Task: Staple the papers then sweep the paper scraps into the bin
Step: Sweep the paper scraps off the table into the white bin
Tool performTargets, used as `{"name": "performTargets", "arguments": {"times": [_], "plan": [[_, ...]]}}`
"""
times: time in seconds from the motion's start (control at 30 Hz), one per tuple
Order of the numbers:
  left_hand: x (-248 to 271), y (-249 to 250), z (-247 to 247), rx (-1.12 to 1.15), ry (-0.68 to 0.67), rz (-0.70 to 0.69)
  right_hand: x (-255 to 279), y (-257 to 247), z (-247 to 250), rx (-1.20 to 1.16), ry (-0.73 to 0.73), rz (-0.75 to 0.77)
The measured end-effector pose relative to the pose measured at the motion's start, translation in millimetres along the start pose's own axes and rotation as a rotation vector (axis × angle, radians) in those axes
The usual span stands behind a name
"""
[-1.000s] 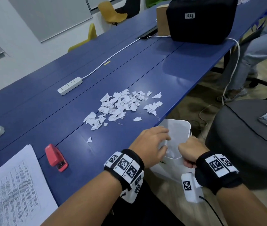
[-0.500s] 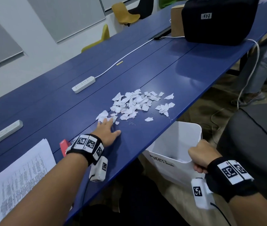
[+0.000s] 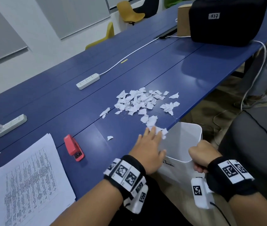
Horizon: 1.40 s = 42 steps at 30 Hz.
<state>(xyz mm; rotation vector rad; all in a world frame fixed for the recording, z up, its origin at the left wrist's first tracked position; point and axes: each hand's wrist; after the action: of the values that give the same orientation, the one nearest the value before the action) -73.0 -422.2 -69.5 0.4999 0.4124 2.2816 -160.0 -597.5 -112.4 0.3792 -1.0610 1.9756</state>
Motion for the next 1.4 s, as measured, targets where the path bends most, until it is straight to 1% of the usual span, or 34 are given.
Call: {"name": "performTargets", "arguments": {"times": [0.13,0.2,0.23,0.3,0.33,0.37,0.4,0.47,0.5,0.53,0.57,0.6,0.63,0.7,0.77,0.97,1.03,1.07,1.1,1.17,1.2,1.23,1.3,1.33,1.37,1.4], "plan": [[0,22,-19,-0.008,0.009,-0.235,2,-2,2,-0.015,-0.006,0.001],[0,27,-17,0.048,0.026,-0.286,3,-3,3,-0.019,-0.016,0.001],[0,26,-12,0.088,0.070,-0.296,4,-2,4,-0.015,-0.015,-0.003],[-3,19,2,0.143,0.231,-0.259,5,-1,5,0.001,-0.013,-0.014],[-4,13,11,0.139,0.318,-0.191,6,0,6,0.009,-0.010,-0.017],[-6,4,21,0.109,0.380,-0.077,7,0,7,0.016,-0.007,-0.019],[-7,-7,31,0.063,0.399,0.082,7,0,7,0.022,-0.004,-0.022],[-5,-30,48,0.021,0.324,0.456,7,0,8,0.021,-0.001,-0.027],[-2,-39,53,0.038,0.272,0.604,7,-1,8,0.022,0.000,-0.028],[1,-47,53,0.056,0.226,0.701,7,-1,8,0.026,0.001,-0.027],[4,-52,50,0.056,0.181,0.749,7,-2,7,0.029,0.002,-0.029],[6,-55,45,0.040,0.138,0.763,8,-2,7,0.032,0.001,-0.031],[8,-55,38,0.018,0.104,0.753,8,-3,7,0.033,0.000,-0.032],[7,-50,26,-0.015,0.071,0.662,8,-3,6,0.024,-0.001,-0.030],[2,-37,18,-0.029,0.043,0.501,8,-3,6,0.021,-0.008,-0.031],[-1,22,-13,-0.091,-0.110,-0.052,9,-6,7,0.007,-0.025,-0.018],[-2,35,-21,-0.006,-0.179,-0.181,9,-6,8,-0.009,-0.035,-0.012],[-1,38,-22,0.058,-0.187,-0.215,9,-6,8,-0.014,-0.037,-0.008],[-2,38,-20,0.110,-0.164,-0.240,9,-5,8,-0.022,-0.037,-0.007],[-8,31,-6,0.164,-0.032,-0.260,9,-5,9,-0.026,-0.033,-0.018],[-13,22,6,0.181,0.065,-0.233,9,-6,9,-0.010,-0.031,-0.022],[-20,10,20,0.205,0.162,-0.170,9,-6,10,0.006,-0.029,-0.022],[-35,-19,52,0.216,0.314,0.014,8,-6,10,0.027,-0.031,-0.021],[-44,-36,66,0.172,0.359,0.125,8,-6,10,0.038,-0.032,-0.020],[-51,-53,80,0.108,0.378,0.237,8,-6,11,0.047,-0.033,-0.021],[-56,-69,91,0.055,0.369,0.347,8,-6,11,0.051,-0.031,-0.021]]}}
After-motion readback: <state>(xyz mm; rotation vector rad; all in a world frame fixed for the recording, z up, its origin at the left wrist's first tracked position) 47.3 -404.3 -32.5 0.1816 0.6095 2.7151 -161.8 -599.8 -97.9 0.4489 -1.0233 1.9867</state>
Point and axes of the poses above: each hand's wrist, its own x-axis away from the middle knuckle, its own z-axis out of the back of the hand, y = z × x, and after that the axes turned 9 degrees about x, right-handed
